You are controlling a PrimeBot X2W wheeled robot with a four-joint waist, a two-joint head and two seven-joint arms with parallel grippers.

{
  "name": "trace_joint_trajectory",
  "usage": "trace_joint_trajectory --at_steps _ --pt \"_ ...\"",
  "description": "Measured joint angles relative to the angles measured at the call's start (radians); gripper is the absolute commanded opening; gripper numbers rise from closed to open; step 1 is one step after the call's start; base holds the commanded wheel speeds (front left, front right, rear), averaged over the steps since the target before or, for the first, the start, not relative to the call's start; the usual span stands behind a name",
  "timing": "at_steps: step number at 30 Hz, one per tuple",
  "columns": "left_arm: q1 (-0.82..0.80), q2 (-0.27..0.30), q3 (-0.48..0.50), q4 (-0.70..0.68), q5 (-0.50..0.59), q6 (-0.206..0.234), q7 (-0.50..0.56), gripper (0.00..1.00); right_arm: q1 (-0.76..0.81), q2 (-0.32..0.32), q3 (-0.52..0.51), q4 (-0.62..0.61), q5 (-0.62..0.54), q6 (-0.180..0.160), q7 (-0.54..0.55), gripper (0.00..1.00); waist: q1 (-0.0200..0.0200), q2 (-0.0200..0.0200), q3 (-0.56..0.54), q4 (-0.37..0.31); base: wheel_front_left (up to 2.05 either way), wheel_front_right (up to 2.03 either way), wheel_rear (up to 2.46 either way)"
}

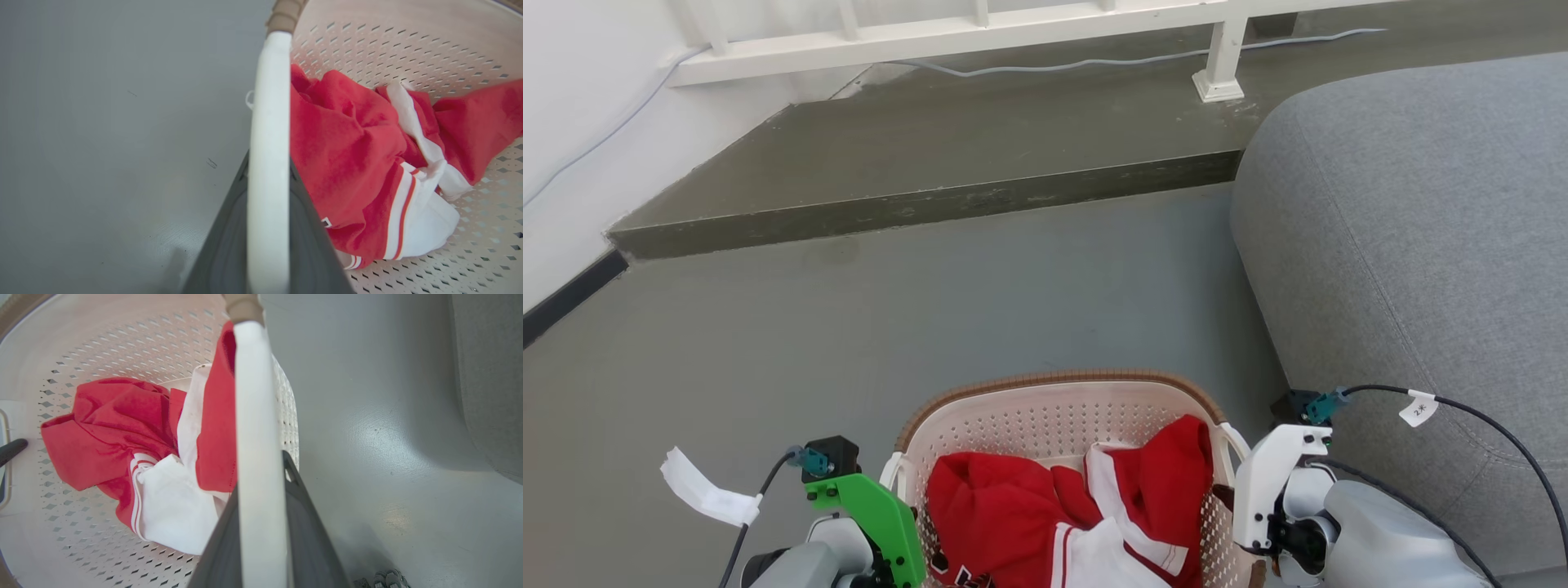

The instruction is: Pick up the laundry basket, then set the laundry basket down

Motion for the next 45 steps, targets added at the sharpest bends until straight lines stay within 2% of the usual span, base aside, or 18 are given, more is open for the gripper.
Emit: trace_joint_trajectory --at_steps 24,45 --pt "-0.002 0.0 -0.014 0.006 -0.016 0.003 -0.022 0.0 -0.005 -0.011 0.025 -0.017 0.019 0.0 0.0 0.0 0.0 0.0 0.023 -0.005 0.0 0.0 0.0" --pt "-0.176 -0.001 -0.021 -0.013 -0.006 0.038 -0.062 0.0 -0.167 -0.049 0.015 -0.051 0.028 0.0 -0.024 0.0 0.0001 0.0 0.201 -0.012 0.0 0.0 0.0"
